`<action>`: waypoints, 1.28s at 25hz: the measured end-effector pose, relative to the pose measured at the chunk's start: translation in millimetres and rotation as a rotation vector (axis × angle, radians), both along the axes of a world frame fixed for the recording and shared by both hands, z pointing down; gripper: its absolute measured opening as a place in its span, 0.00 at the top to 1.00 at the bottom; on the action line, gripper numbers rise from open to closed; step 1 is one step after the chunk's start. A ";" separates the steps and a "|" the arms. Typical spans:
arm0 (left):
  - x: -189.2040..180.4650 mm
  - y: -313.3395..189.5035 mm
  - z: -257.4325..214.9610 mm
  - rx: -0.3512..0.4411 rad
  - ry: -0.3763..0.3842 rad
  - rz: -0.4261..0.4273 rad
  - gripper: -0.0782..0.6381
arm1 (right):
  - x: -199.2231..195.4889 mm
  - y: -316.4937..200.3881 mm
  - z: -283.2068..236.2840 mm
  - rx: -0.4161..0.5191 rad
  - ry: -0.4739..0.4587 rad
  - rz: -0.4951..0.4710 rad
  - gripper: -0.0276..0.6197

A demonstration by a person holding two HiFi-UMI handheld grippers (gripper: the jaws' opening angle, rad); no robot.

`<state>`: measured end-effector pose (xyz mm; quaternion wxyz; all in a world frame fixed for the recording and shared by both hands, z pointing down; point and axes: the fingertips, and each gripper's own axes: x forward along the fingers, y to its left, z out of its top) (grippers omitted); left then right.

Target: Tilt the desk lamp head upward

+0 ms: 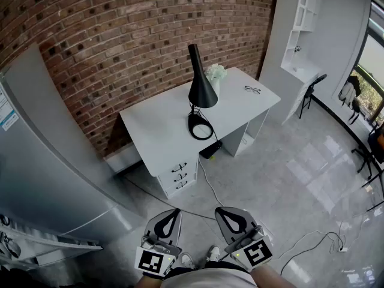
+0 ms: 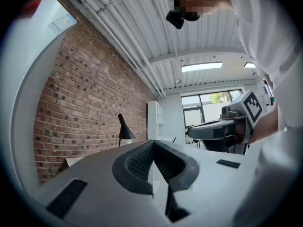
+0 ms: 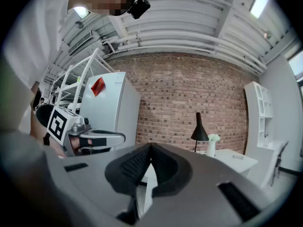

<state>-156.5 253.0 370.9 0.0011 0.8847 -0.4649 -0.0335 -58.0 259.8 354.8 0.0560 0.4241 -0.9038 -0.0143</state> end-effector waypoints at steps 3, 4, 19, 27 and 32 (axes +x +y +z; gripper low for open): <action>-1.9 -1.3 0.6 0.016 -0.004 0.004 0.88 | -3.9 -0.7 -0.9 0.007 0.004 -0.002 0.93; -2.3 -1.2 0.9 0.016 -0.004 0.006 0.88 | -4.9 -0.5 -0.8 0.006 0.005 -0.002 0.93; -11.3 2.7 1.9 0.007 0.002 0.039 0.88 | -15.8 5.8 -2.8 0.016 0.008 0.038 0.93; -16.6 -4.6 -4.6 0.030 -0.010 0.055 0.88 | -30.2 4.3 1.9 0.012 0.029 0.045 0.93; -18.5 -9.7 -5.0 0.032 0.003 0.085 0.88 | -37.7 3.1 3.1 0.012 0.038 0.065 0.93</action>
